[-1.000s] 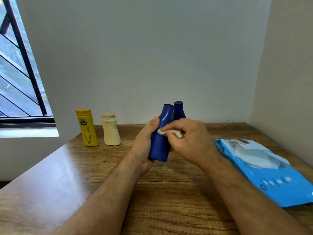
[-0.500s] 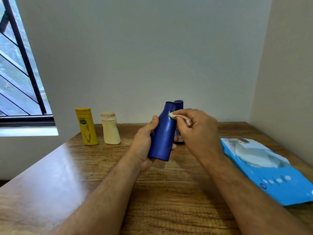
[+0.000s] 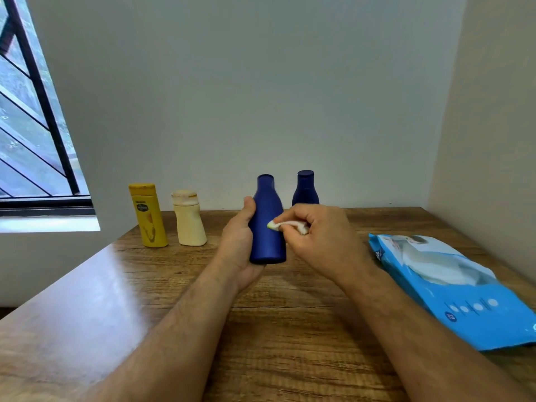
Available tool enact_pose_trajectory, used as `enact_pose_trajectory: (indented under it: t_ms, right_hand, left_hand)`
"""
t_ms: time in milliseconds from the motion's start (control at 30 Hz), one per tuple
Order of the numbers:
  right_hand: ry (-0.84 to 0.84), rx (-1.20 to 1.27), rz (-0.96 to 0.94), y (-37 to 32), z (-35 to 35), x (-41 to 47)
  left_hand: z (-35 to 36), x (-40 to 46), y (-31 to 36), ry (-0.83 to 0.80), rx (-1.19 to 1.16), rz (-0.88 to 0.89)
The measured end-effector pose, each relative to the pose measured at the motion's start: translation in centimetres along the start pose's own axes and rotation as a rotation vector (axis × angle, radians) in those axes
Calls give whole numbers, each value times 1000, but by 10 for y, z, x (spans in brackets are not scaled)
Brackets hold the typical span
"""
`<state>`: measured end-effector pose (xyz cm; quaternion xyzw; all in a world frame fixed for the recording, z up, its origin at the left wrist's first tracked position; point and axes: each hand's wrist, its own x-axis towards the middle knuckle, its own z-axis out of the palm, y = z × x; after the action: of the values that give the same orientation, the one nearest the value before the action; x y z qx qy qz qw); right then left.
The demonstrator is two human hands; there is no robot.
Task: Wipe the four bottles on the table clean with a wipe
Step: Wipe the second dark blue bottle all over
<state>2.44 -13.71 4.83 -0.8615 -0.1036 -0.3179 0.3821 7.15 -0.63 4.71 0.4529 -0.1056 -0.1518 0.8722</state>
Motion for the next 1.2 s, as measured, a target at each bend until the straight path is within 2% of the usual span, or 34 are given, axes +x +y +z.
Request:
enact_pose_trajectory:
  t_ms: [100, 167, 333, 433, 533, 733, 833, 967, 1100, 1200]
  right_hand:
    - [135, -14, 22, 2, -3, 2]
    - [126, -10, 24, 3, -5, 2]
    - [-207, 13, 0, 0, 0, -1]
    - [-242, 15, -28, -1, 0, -2]
    - [-145, 11, -4, 1, -2, -1]
    - [281, 81, -19, 2, -10, 4]
    - [336, 113, -18, 3, -14, 5]
    - [121, 172, -11, 4, -11, 3]
    - [-143, 73, -53, 3, -5, -1]
    - [-153, 48, -50, 4, -5, -1]
  left_hand:
    - [4, -4, -6, -69, 67, -47]
    - [5, -4, -8, -78, 72, -45]
    - [-2, 4, -1, 7, -22, -7]
    - [-5, 5, 0, 24, -7, 5]
    - [-6, 3, -2, -56, 17, -5]
    - [-5, -3, -4, -213, 102, -26]
    - [-4, -4, -3, -225, 122, -44]
    - [-4, -4, -4, -190, 80, -4]
    - [-5, 0, -2, -126, 11, -3]
    - [-4, 0, -2, -118, 34, -16]
